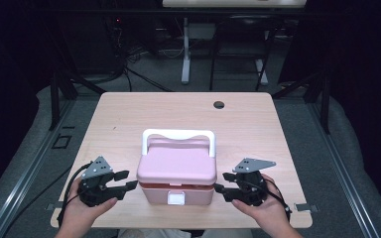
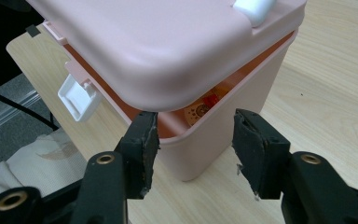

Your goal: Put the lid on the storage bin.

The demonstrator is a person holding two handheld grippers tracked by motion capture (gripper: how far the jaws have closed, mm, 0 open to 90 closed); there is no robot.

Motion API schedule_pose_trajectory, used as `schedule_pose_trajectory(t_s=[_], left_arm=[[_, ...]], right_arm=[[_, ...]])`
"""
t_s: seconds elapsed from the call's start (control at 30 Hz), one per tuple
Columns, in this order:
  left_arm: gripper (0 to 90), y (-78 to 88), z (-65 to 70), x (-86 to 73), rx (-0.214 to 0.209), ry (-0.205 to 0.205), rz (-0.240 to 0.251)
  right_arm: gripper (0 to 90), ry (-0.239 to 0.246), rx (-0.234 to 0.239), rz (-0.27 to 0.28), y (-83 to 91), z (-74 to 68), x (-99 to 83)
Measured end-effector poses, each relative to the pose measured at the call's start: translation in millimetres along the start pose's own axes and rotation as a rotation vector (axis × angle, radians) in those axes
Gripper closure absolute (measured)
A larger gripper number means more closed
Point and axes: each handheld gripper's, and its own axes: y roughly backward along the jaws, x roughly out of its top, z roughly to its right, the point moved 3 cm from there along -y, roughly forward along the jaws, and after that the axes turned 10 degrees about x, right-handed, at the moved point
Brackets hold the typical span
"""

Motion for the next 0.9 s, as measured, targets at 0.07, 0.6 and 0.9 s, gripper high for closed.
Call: schedule_pose_trajectory(t_s=[0.07, 0.6, 0.9], left_arm=[[53.4, 0.2, 0.4, -0.5, -0.003, -0.003, -0.002], [54.9, -1.8, 3.7, -6.3, -0.019, -0.002, -0.01], [56.5, -2.4, 2.2, -7.6, -0.015, 0.005, -0.012]], right_arm=[[50.3, -0.006, 0.0, 0.0, 0.4, -0.2, -0.9], [50.9, -0.001, 0.002, -0.025, 0.4, -0.7, -6.9], [51.5, -0.013, 0.006, -0.006, 3.1, 2.0, -7.9]])
